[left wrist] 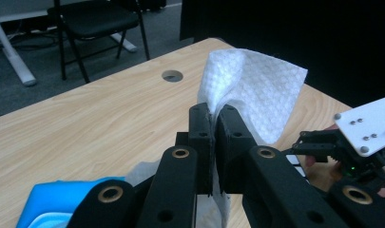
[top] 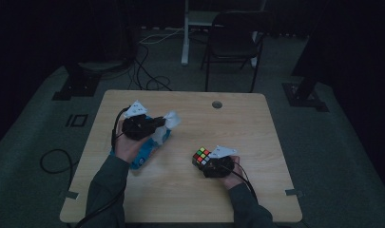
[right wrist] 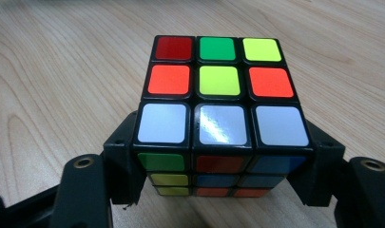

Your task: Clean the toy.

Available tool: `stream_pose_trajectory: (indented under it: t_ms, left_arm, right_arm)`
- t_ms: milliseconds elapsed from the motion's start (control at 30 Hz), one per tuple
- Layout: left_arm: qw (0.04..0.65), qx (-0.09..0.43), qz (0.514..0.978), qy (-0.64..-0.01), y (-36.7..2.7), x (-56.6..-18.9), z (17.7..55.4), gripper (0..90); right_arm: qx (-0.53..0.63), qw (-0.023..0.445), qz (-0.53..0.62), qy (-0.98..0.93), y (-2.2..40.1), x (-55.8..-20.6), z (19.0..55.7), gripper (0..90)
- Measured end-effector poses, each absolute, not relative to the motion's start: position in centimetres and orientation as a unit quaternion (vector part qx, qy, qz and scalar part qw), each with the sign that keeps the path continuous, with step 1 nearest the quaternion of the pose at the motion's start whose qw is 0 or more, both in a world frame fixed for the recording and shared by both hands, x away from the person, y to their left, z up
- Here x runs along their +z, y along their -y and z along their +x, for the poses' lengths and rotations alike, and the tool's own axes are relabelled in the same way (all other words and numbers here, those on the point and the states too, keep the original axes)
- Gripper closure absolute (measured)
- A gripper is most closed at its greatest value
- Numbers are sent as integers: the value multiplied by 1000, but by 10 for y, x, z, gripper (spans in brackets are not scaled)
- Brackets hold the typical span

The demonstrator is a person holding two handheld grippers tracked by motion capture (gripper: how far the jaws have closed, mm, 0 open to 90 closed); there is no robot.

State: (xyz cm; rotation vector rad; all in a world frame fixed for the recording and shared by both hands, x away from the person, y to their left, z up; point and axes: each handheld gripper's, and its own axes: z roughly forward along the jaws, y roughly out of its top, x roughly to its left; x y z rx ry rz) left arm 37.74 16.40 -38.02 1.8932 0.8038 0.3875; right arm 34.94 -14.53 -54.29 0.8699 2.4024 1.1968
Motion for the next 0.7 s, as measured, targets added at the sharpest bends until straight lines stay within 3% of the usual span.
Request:
stream_pose_trajectory:
  t_ms: [700]
  left_arm:
    - [534,125,784,-291,-129,-371,370,869]
  right_arm:
    - [422,180,300,-837,145,-540,347,343]
